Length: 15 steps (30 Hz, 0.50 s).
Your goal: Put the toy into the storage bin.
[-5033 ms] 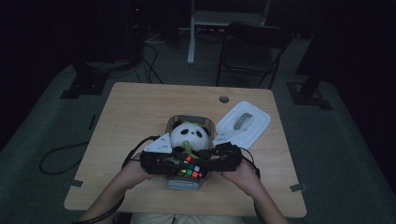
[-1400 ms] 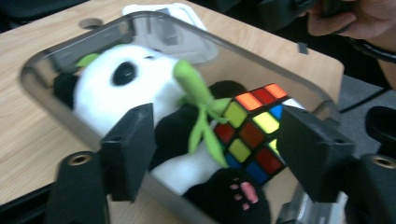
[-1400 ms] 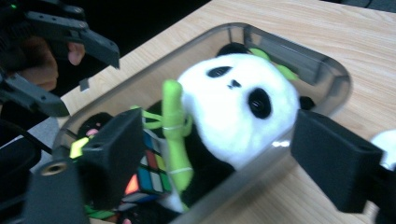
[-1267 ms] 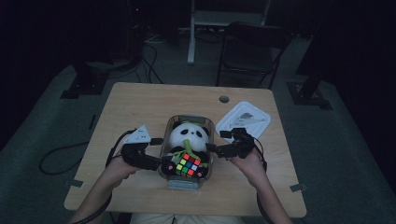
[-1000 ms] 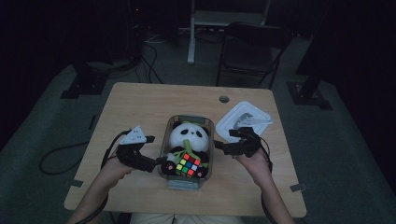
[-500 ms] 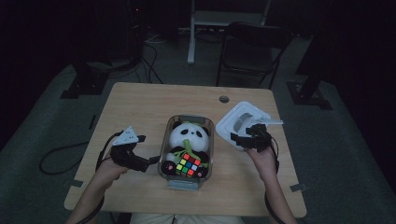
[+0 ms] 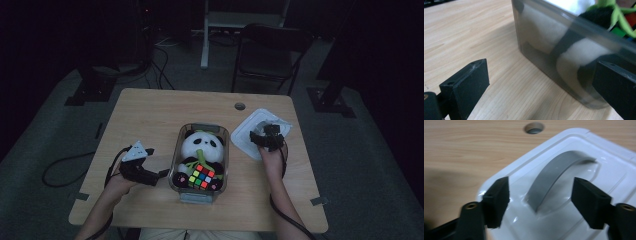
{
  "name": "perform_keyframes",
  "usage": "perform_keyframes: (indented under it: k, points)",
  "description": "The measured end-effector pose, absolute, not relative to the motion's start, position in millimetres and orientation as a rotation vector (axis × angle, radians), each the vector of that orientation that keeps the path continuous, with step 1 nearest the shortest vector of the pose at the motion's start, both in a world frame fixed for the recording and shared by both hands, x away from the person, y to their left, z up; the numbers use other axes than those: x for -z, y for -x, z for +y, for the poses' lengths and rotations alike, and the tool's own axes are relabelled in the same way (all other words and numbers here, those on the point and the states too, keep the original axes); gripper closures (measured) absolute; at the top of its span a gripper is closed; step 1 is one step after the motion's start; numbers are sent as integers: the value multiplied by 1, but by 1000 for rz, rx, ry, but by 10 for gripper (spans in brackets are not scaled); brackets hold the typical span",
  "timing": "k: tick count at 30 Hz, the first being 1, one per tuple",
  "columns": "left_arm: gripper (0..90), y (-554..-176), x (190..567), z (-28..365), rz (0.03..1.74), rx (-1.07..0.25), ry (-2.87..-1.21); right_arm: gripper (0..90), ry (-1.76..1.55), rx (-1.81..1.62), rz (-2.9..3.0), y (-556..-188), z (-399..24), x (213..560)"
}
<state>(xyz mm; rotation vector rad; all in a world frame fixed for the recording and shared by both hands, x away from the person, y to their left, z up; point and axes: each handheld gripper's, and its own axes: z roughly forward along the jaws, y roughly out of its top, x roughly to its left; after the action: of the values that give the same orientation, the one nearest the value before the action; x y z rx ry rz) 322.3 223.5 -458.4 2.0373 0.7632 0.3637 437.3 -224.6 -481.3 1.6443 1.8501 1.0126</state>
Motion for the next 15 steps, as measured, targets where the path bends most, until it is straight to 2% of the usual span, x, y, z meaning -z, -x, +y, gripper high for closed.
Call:
perform_keyframes:
  k: [10, 15]
  points:
    - [21, -324, 468, 222, 768, -368, -2033, 416, -1767, -883, 1722, -462, -211, 502]
    - [21, -328, 474, 218, 783, -376, -2036, 519, -1765, -856, 1755, -465, -205, 511]
